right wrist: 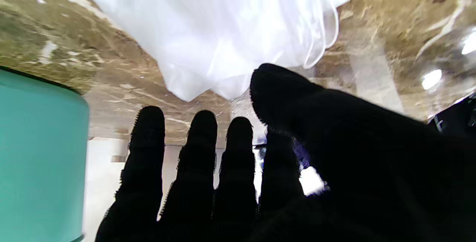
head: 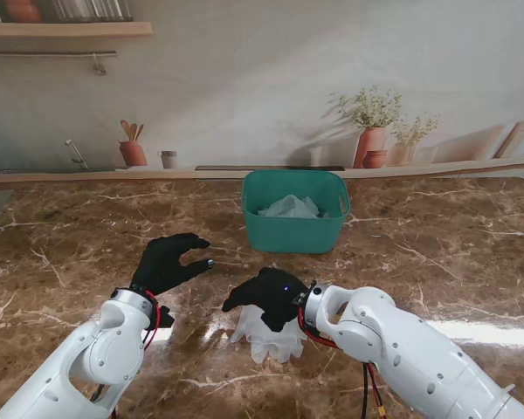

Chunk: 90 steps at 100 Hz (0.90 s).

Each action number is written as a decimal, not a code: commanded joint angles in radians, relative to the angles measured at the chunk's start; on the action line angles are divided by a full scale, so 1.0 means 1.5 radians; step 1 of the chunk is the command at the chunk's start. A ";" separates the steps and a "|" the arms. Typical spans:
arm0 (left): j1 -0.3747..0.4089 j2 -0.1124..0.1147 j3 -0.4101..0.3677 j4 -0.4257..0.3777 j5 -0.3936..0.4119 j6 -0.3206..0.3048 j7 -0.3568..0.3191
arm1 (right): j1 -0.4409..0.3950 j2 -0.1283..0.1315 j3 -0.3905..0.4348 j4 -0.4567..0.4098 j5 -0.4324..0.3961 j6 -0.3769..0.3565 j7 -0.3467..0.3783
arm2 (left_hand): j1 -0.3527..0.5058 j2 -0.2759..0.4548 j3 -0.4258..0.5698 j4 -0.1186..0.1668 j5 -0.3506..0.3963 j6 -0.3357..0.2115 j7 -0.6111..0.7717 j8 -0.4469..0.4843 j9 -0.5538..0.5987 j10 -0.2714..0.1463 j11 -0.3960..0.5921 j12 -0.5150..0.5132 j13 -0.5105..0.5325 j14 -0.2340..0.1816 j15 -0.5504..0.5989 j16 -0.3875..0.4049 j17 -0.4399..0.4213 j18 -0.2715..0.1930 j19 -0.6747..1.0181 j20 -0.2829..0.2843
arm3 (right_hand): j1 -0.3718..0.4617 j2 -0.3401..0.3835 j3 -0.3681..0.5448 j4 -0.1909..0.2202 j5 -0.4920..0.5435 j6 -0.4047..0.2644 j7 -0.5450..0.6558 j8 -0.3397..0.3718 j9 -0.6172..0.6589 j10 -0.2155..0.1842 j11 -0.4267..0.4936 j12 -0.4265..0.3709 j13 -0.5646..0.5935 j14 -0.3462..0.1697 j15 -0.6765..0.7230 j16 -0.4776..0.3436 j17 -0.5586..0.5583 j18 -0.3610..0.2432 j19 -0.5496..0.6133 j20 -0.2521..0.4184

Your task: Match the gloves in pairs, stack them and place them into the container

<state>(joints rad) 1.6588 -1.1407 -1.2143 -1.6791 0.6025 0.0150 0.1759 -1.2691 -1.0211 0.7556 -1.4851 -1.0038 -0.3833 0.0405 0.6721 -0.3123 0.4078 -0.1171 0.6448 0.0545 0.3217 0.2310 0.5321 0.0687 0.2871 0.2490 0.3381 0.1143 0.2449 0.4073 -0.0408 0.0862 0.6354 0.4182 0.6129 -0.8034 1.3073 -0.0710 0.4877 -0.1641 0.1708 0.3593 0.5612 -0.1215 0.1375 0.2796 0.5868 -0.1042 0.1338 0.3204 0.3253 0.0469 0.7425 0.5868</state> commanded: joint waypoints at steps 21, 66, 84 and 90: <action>0.008 0.001 0.003 0.002 -0.006 -0.003 -0.001 | 0.078 -0.005 -0.089 0.074 -0.012 0.030 -0.009 | 0.002 0.029 -0.016 0.021 0.015 -0.018 0.006 0.004 0.007 -0.016 -0.014 -0.006 0.017 -0.026 -0.019 -0.007 -0.004 -0.010 -0.024 -0.002 | 0.064 0.003 0.059 -0.016 -0.011 -0.004 -0.018 0.008 -0.038 -0.002 0.030 -0.028 -0.065 -0.031 -0.007 -0.054 -0.016 -0.008 -0.031 -0.003; 0.010 0.000 0.004 0.002 -0.012 -0.005 -0.002 | 0.112 -0.005 -0.142 0.127 -0.030 0.051 -0.054 | 0.001 0.029 -0.017 0.021 0.017 -0.021 0.008 0.005 0.008 -0.018 -0.015 -0.007 0.020 -0.027 -0.020 -0.008 -0.004 -0.008 -0.029 -0.003 | -0.006 -0.078 -0.030 -0.048 0.116 0.001 0.133 0.151 0.172 -0.036 0.177 0.159 0.105 -0.007 0.110 0.063 0.040 0.001 0.037 0.031; 0.007 0.001 0.006 0.004 -0.013 -0.006 -0.004 | 0.116 -0.005 -0.149 0.141 -0.047 0.047 -0.094 | 0.000 0.031 -0.016 0.021 0.015 -0.024 0.008 0.005 0.008 -0.020 -0.015 -0.007 0.019 -0.027 -0.022 -0.008 -0.004 -0.008 -0.030 -0.003 | 0.009 -0.159 -0.080 -0.182 0.280 -0.110 0.326 0.144 0.353 -0.076 0.246 0.430 0.164 -0.024 0.228 0.186 0.065 0.001 0.069 0.028; 0.006 0.000 0.006 0.005 -0.013 -0.008 -0.002 | 0.117 -0.007 -0.150 0.147 -0.045 0.045 -0.106 | 0.000 0.030 -0.016 0.021 0.015 -0.024 0.008 0.005 0.008 -0.017 -0.015 -0.007 0.020 -0.028 -0.022 -0.008 -0.004 -0.008 -0.031 -0.003 | -0.001 -0.168 -0.084 -0.190 0.325 -0.172 0.488 0.102 0.384 -0.082 0.264 0.456 0.174 -0.026 0.272 0.214 0.077 0.000 0.088 0.032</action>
<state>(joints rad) 1.6668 -1.1406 -1.2098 -1.6769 0.5839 0.0087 0.1723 -1.0900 -1.0311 0.5354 -1.2909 -1.0693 -0.3131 -0.1184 0.6721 -0.3123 0.4078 -0.1171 0.6448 0.0541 0.3217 0.2310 0.5322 0.0687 0.2869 0.2480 0.3384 0.1143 0.2449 0.4073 -0.0408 0.0862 0.6226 0.4182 0.6236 -1.0088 1.1941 -0.3055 0.9013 -0.3519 0.7614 0.5361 1.0959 -0.2067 0.5045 0.9254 0.8196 -0.1236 0.5001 0.6069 0.4285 0.0468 0.8348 0.6111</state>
